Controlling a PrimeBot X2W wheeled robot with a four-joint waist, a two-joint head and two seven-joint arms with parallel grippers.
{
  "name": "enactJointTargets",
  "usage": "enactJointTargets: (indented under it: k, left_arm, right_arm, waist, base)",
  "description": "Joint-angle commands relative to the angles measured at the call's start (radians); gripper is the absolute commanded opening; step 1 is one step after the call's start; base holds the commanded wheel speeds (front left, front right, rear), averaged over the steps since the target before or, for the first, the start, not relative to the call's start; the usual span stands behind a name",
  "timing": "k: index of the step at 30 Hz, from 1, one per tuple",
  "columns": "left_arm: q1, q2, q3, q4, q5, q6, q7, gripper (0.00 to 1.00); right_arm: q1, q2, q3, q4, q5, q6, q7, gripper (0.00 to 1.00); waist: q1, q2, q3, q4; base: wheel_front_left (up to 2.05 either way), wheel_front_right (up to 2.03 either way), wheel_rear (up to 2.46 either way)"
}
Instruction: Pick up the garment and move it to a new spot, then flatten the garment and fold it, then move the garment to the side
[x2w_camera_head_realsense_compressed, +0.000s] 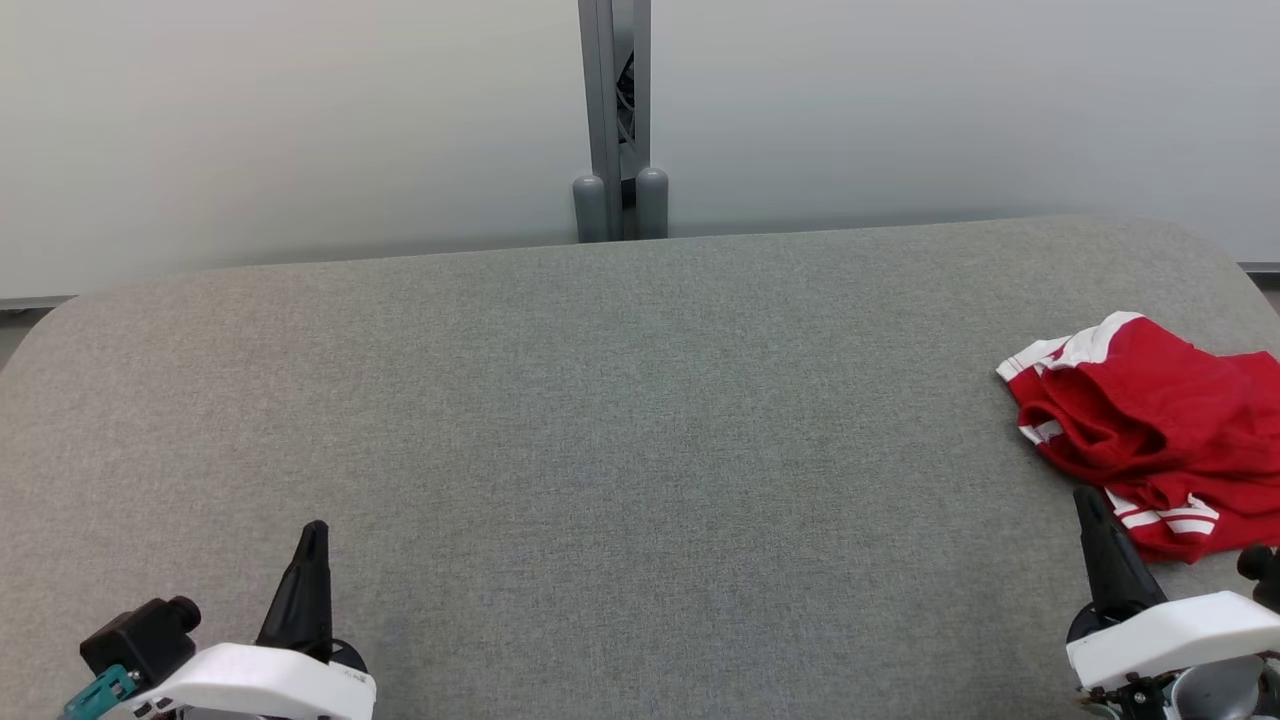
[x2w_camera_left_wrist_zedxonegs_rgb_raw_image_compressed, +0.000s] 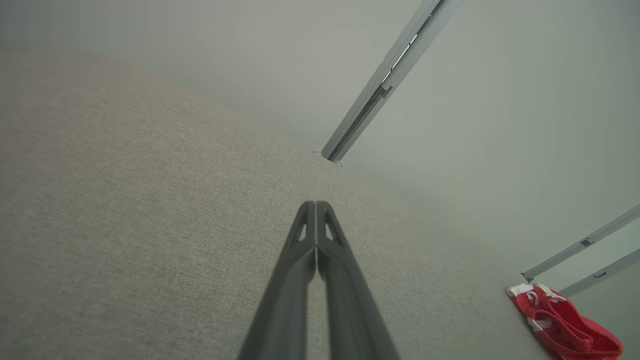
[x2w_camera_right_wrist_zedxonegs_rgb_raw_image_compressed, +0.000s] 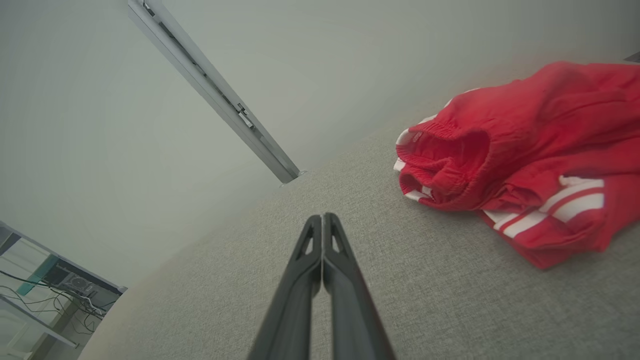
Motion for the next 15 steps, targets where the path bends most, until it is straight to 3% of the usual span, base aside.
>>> enactJointTargets:
  k: [1, 15]
  left_arm:
    - [-0.039, 0.003, 0.017, -0.010, -0.029, -0.014, 0.007, 0.00]
    - [-0.054, -0.036, 0.056, 0.002, -0.173, -0.061, 0.037, 0.00]
  right_arm:
    - [-0.029, -0.009, -0.012, -0.007, 0.036, 0.000, 0.008, 0.00]
    - [-0.047, -0.011, -0.045, 0.014, 0.222, 0.000, 0.053, 0.00]
  waist:
    - [0.0000, -0.0001, 0.000, 0.000]
    - [0.0000, -0.0001, -0.001, -0.001]
  base:
    - [0.00, 0.00, 0.00]
    - [0.00, 0.00, 0.00]
